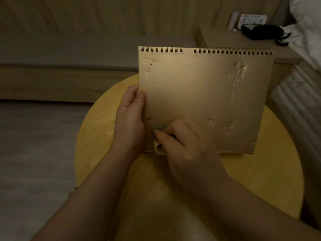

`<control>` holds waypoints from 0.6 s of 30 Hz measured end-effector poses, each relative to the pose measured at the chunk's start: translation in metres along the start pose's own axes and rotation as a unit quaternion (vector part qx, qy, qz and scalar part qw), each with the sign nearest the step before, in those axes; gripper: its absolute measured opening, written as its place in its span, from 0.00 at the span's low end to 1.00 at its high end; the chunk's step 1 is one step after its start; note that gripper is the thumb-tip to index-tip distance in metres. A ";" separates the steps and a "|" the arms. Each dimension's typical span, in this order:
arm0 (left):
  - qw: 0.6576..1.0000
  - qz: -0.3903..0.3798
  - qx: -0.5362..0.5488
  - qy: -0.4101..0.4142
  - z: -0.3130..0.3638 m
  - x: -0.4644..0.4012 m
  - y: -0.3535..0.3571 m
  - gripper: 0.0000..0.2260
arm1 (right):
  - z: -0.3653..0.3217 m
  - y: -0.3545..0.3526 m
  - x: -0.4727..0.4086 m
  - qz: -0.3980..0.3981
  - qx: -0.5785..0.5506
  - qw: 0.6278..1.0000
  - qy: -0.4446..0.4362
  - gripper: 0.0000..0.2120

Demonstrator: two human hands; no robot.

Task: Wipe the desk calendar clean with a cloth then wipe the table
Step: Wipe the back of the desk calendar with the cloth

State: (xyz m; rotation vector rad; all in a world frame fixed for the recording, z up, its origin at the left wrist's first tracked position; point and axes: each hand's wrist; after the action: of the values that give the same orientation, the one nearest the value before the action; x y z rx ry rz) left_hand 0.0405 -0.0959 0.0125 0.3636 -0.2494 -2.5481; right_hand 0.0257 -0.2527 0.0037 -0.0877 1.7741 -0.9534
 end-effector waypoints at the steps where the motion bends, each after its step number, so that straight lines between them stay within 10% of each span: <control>1: 1.000 -0.005 0.009 -0.006 0.001 0.000 0.000 0.13 | 0.001 0.000 -0.008 0.002 -0.001 1.000 0.003 0.08; 18: 1.000 -0.009 0.011 -0.002 -0.006 -0.005 -0.004 0.14 | 0.020 -0.002 -0.127 0.034 0.076 0.997 0.005 0.10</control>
State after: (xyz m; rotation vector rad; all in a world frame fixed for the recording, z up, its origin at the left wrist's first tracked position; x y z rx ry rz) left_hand 0.0448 -0.0907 0.0065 0.3710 -0.2778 -2.5656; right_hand 0.0960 -0.2044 0.1001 0.0732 1.6968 -1.0381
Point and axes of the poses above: each hand's wrist, its own x-axis away from the middle knuckle, its own y-axis out of the palm, z = x × y, and after that the axes turned 8 degrees about z, right-handed
